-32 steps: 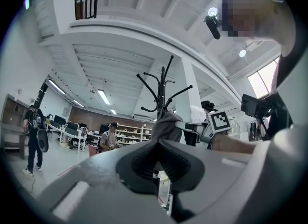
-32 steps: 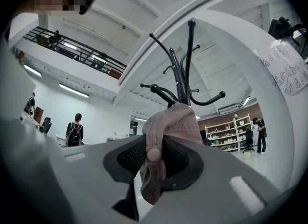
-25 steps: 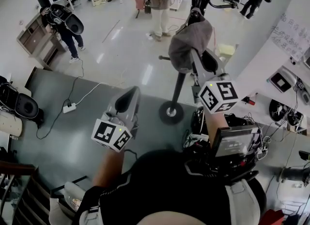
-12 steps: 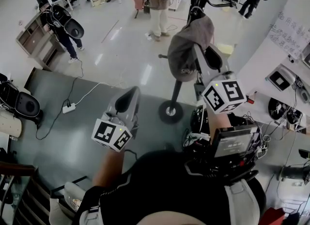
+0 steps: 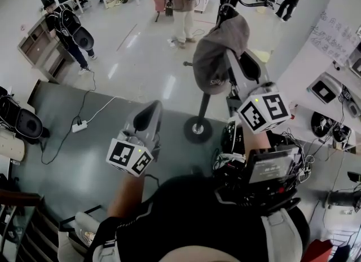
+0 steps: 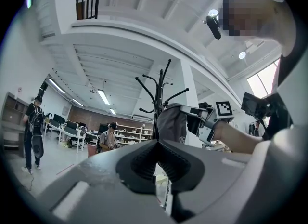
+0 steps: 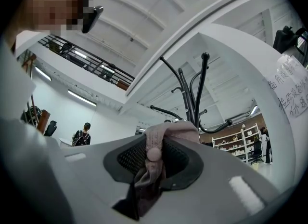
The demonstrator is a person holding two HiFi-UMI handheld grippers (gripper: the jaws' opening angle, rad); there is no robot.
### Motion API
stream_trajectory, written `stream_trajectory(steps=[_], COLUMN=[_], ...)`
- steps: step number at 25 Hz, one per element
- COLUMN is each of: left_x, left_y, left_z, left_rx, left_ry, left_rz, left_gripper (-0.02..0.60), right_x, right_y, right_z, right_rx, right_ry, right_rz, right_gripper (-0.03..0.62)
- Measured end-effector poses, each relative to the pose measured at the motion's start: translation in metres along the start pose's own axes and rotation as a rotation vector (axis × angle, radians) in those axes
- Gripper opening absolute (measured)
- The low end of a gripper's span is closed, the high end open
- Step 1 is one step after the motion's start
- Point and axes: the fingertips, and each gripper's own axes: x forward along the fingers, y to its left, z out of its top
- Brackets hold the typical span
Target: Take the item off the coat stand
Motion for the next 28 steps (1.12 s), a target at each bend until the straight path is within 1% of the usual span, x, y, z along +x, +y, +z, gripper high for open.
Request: stream_trajectory(steps=[6, 21, 28], left_x=[0.003, -0.024, -0.038], left_y=[-0.010, -0.017, -0.018], left_z=[0.001, 0.010, 0.012], left_rx=[0.004, 0.009, 0.006], left_ry=[-0.005, -0.019, -0.025], left_rz=[-0.017, -0.029, -0.021], left_gripper=[0.014, 0.014, 0.014], right_x=[-0.007, -0.023, -0.031], right_y=[0.005, 0.045, 0.066], right_z=[0.009, 0.026, 0.022], right_rx=[-0.011, -0.009, -0.001], right_ry=[-0.016, -0.026, -0.003], right_rz=[0.028, 0.095, 0.120], right_gripper=[0.091, 0.091, 0.091])
